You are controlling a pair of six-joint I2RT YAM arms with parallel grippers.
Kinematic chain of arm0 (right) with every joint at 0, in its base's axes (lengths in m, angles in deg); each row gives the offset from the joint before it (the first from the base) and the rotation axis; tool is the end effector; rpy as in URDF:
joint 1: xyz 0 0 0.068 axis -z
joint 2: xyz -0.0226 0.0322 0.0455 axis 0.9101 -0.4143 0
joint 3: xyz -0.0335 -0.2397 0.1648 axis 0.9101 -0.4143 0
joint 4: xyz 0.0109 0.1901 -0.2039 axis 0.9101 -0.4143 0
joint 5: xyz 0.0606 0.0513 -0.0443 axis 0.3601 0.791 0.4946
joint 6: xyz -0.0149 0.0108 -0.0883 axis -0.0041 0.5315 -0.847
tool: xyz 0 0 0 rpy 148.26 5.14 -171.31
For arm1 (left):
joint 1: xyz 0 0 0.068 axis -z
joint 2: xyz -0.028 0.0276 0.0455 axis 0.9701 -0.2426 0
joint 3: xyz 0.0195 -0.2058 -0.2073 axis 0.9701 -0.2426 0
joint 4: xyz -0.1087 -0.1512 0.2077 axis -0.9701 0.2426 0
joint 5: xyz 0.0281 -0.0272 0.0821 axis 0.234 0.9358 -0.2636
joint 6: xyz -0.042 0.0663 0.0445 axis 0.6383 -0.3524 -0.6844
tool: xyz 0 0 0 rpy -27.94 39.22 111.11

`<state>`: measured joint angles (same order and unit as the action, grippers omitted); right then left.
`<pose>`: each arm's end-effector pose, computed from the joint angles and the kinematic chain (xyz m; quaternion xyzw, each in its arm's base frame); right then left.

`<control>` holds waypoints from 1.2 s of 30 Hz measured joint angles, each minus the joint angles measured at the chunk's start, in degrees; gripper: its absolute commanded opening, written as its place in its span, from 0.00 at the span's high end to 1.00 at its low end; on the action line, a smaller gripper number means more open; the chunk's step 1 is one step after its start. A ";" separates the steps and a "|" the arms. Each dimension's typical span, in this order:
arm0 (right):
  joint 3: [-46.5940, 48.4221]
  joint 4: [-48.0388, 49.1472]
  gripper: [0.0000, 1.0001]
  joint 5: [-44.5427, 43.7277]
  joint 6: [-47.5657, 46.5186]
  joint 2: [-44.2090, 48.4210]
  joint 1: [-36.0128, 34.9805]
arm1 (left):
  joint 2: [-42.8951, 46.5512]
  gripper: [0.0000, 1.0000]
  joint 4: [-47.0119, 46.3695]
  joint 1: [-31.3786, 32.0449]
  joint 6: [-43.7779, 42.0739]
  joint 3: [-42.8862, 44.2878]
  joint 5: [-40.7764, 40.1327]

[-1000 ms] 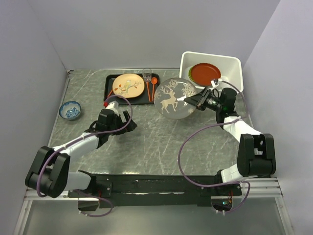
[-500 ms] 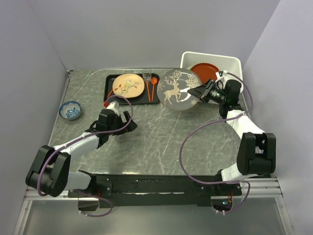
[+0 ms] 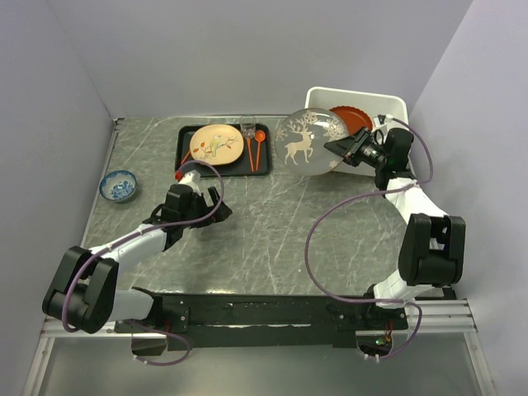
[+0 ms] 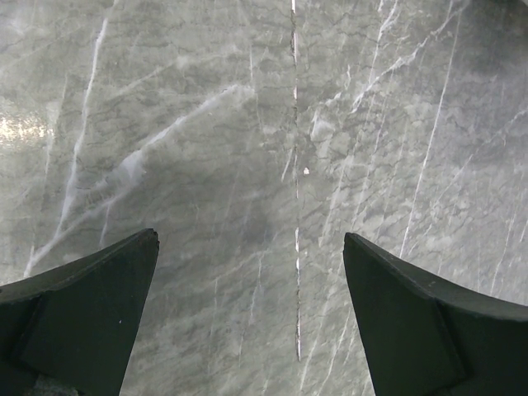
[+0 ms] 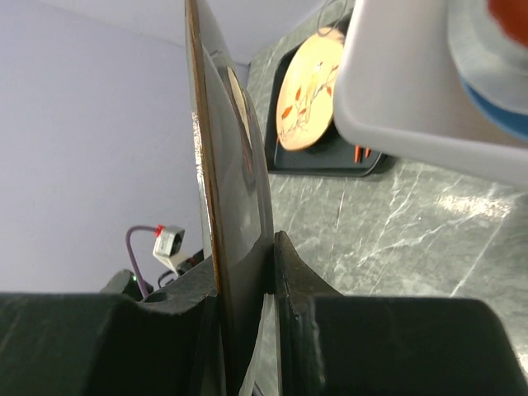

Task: Place the plates into the plastic bin on the countertop
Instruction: Place the plate in the plastic bin.

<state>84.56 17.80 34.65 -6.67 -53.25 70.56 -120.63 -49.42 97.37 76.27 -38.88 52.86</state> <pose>0.4004 0.0245 0.2910 0.1137 0.7435 0.5179 0.4075 0.2763 -0.1205 0.1638 -0.0908 0.8822 -0.2788 0.3683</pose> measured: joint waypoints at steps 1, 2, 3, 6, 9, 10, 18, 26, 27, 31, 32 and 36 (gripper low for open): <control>0.07 0.07 1.00 -0.15 0.20 -0.11 0.28 | 0.00 0.01 -0.22 0.00 0.00 -0.11 0.15; 0.13 0.02 1.00 -0.26 0.37 -0.24 0.61 | 0.00 0.01 -0.33 0.00 0.02 -0.15 0.33; 0.20 0.00 1.00 -0.33 0.52 -0.37 0.83 | -0.02 0.01 -0.55 -0.02 0.13 -0.15 0.59; 0.87 -0.17 1.00 -0.79 0.87 -1.18 1.64 | -0.24 0.01 -1.46 0.00 0.39 -0.15 1.16; 2.25 0.02 1.00 -0.94 1.33 -2.51 2.43 | -0.35 0.01 -1.68 0.00 0.42 -0.15 1.20; 2.82 0.11 1.00 -0.96 1.66 -3.13 2.71 | -0.48 0.01 -1.68 0.00 0.42 -0.15 1.20; 6.03 -1.29 1.00 -3.28 1.86 -5.55 4.02 | -1.14 0.01 -1.57 0.00 0.42 -0.15 1.16; 14.34 -5.03 1.00 -7.65 -0.28 -9.81 4.92 | -1.11 0.01 -1.09 0.00 0.28 -0.15 0.42; 15.54 -5.29 1.00 -7.82 -0.37 -10.45 5.18 | -1.11 0.01 -1.09 0.00 0.26 -0.15 0.20; 19.87 -5.62 1.00 -8.85 -0.33 -13.88 6.10 | -1.14 0.01 -1.14 0.00 0.26 -0.15 0.07; 20.55 -5.73 1.00 -9.07 -0.31 -14.71 6.34 | -1.14 0.01 -1.14 0.00 0.26 -0.15 0.07; 22.21 -6.71 1.00 -9.46 0.02 -17.70 7.23 | -1.97 0.01 -1.18 0.00 0.24 -0.15 0.09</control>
<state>106.77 11.09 25.19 -6.65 -70.95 77.80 -122.59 -50.60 97.37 76.51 -39.03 52.95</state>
